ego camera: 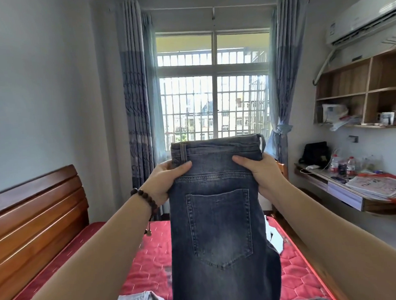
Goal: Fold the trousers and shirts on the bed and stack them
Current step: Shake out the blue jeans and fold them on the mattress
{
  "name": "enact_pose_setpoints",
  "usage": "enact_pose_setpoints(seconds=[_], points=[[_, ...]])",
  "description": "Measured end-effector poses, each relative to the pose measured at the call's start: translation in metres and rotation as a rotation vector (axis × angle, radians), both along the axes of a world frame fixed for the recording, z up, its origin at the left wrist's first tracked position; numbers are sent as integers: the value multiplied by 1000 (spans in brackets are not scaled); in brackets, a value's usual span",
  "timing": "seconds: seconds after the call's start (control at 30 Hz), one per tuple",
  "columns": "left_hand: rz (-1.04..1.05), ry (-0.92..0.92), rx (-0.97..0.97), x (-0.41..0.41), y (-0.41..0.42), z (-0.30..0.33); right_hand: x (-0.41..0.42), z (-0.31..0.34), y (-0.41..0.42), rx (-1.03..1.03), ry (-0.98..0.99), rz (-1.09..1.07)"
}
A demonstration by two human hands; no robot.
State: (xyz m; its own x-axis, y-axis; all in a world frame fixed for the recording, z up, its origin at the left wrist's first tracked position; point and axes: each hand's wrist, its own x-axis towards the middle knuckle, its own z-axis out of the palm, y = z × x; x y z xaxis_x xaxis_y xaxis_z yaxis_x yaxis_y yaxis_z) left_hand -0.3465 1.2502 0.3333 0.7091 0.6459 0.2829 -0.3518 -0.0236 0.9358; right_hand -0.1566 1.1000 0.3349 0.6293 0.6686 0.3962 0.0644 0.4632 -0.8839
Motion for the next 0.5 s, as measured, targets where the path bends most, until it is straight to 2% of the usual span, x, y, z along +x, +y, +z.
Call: enact_pose_setpoints(seconds=[0.1, 0.17, 0.3, 0.5], points=[[62, -117, -7, 1, 0, -3, 0, 5, 2, -16, -60, -40], [74, -188, -19, 0, 1, -2, 6, 7, -1, -63, -86, 20], [92, -218, -38, -1, 4, -6, 13, -8, -10, -300, -208, 169], [117, -140, -8, -14, 14, -25, -1, -44, -6, -199, -186, 68]])
